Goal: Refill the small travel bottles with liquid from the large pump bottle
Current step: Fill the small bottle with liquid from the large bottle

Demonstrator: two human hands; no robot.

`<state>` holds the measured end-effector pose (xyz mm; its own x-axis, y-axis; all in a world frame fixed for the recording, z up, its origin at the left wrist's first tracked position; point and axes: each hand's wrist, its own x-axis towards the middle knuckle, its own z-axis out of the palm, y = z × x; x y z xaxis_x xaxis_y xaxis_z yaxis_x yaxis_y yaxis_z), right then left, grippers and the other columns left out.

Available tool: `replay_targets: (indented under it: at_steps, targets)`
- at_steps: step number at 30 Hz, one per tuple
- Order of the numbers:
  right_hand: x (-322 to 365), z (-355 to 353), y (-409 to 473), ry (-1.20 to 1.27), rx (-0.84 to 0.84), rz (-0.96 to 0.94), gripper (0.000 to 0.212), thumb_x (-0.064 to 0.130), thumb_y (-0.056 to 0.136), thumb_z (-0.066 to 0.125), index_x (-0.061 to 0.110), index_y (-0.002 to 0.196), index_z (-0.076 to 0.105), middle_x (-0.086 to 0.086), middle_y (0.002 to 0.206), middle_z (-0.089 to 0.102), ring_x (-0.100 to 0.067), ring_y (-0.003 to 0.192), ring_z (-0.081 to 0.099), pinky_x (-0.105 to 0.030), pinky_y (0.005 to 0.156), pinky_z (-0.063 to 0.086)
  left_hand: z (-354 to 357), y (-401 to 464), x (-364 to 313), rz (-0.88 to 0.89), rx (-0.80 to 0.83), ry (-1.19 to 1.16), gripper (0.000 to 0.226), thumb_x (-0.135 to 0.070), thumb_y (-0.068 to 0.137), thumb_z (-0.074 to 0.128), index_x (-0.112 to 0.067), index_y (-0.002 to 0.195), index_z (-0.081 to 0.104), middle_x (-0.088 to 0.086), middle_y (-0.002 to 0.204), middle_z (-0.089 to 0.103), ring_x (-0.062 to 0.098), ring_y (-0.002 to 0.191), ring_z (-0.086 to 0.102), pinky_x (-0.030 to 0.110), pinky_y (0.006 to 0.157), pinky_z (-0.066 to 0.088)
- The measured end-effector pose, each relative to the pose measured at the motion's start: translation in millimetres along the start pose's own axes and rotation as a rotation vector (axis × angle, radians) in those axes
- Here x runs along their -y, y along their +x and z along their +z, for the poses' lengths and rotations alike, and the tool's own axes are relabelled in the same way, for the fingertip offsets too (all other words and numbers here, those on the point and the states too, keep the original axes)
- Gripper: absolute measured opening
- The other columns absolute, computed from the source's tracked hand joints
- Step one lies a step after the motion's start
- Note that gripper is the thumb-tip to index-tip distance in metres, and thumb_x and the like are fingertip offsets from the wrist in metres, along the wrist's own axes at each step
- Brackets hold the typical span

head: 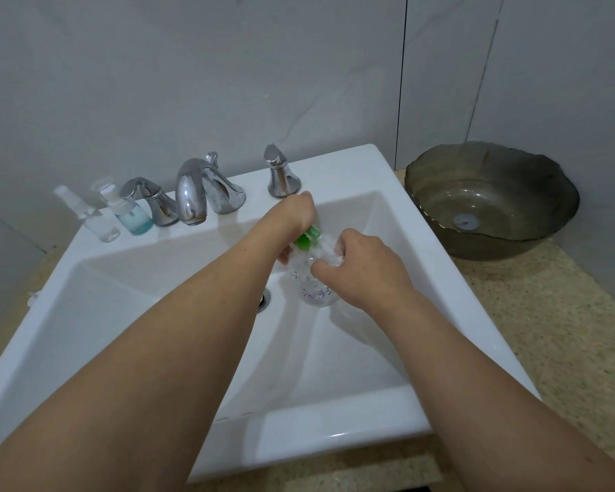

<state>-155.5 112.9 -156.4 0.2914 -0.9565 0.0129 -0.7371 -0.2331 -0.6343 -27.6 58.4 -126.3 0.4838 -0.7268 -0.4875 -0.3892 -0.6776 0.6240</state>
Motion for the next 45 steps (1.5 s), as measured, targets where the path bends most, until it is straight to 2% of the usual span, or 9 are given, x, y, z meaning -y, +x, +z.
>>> replay_targets:
  at_steps: [8, 12, 16, 19, 24, 28, 37, 41, 45]
  targets:
    - [1.0, -1.6, -0.4, -0.007, -0.021, -0.018, 0.036, 0.048, 0.079, 0.062, 0.016, 0.093, 0.052, 0.003, 0.082, 0.055, -0.025, 0.078, 0.056, -0.034, 0.067, 0.044, -1.5, 2.1, 1.8, 0.009, 0.034, 0.009, 0.053, -0.037, 0.096, 0.026, -0.001, 0.116, 0.059, 0.027, 0.102, 0.069, 0.048, 0.088, 0.069, 0.057, 0.088, 0.057]
    - [1.9, -2.0, -0.1, 0.003, -0.063, -0.039, 0.036, 0.049, 0.078, 0.062, 0.017, 0.090, 0.052, 0.003, 0.081, 0.056, -0.024, 0.076, 0.056, -0.034, 0.065, 0.044, -15.1, 5.0, -1.3, -0.025, 0.188, 0.093, 0.063, -0.057, 0.096, 0.034, -0.004, 0.114, 0.063, 0.020, 0.104, 0.071, 0.044, 0.094, 0.070, 0.054, 0.091, 0.056]
    - [1.7, -1.6, 1.4, 0.005, -0.094, -0.050, 0.034, 0.048, 0.078, 0.062, 0.017, 0.088, 0.051, 0.005, 0.078, 0.054, -0.022, 0.074, 0.055, -0.033, 0.063, 0.041, -24.0, 6.2, -5.7, -0.071, 0.315, 0.118, 0.083, -0.077, 0.092, 0.036, -0.004, 0.124, 0.061, 0.020, 0.114, 0.071, 0.048, 0.100, 0.068, 0.059, 0.085, 0.055]
    - [1.0, -1.0, 1.6, 0.010, -0.100, -0.055, 0.035, 0.048, 0.078, 0.062, 0.017, 0.088, 0.051, 0.004, 0.077, 0.055, -0.022, 0.072, 0.054, -0.033, 0.061, 0.038, -20.3, 7.0, -5.9, -0.063, 0.281, 0.145, 0.079, -0.073, 0.094, 0.035, -0.004, 0.121, 0.063, 0.020, 0.113, 0.071, 0.047, 0.099, 0.069, 0.060, 0.085, 0.056]
    - [0.1, -0.8, 1.4, 0.022, -0.060, -0.040, 0.034, 0.047, 0.079, 0.061, 0.016, 0.087, 0.049, 0.003, 0.077, 0.053, -0.023, 0.072, 0.053, -0.032, 0.059, 0.036, -11.1, 7.1, -2.3, -0.014, 0.142, 0.118, 0.061, -0.051, 0.097, 0.027, -0.002, 0.115, 0.060, 0.022, 0.103, 0.070, 0.045, 0.087, 0.070, 0.056, 0.077, 0.060]
    - [-0.3, 0.2, 0.0, 0.026, 0.010, 0.003, 0.035, 0.048, 0.078, 0.061, 0.017, 0.086, 0.048, 0.001, 0.079, 0.055, -0.025, 0.075, 0.055, -0.032, 0.061, 0.037, -1.0, 6.1, 1.0, -0.023, 0.044, 0.032, 0.060, -0.042, 0.098, 0.021, 0.000, 0.118, 0.058, 0.027, 0.104, 0.068, 0.049, 0.089, 0.069, 0.058, 0.086, 0.058]
    - [0.3, -0.3, 0.3, 0.030, 0.019, 0.004, 0.034, 0.048, 0.079, 0.061, 0.017, 0.087, 0.048, 0.001, 0.081, 0.055, -0.025, 0.076, 0.055, -0.032, 0.061, 0.037, 1.9, 6.8, 3.0, -0.008, 0.005, -0.028, 0.050, -0.038, 0.098, 0.022, -0.002, 0.106, 0.055, 0.028, 0.103, 0.067, 0.048, 0.090, 0.068, 0.058, 0.087, 0.057]
    - [0.4, -0.5, 0.1, 0.025, -0.002, -0.010, 0.035, 0.047, 0.079, 0.061, 0.016, 0.090, 0.050, 0.000, 0.082, 0.057, -0.025, 0.077, 0.056, -0.033, 0.062, 0.040, -0.7, 8.9, 3.8, -0.020, 0.039, 0.011, 0.059, -0.046, 0.092, 0.025, -0.002, 0.111, 0.061, 0.024, 0.101, 0.071, 0.047, 0.090, 0.070, 0.057, 0.089, 0.057]
    - [1.4, -2.5, -0.8, 0.020, -0.056, -0.032, 0.034, 0.045, 0.078, 0.062, 0.015, 0.091, 0.052, 0.002, 0.081, 0.057, -0.024, 0.077, 0.056, -0.034, 0.064, 0.042, -11.7, 9.0, -0.3, -0.061, 0.143, 0.051, 0.087, -0.077, 0.092, 0.020, -0.004, 0.114, 0.061, 0.019, 0.103, 0.069, 0.044, 0.096, 0.067, 0.056, 0.094, 0.054]
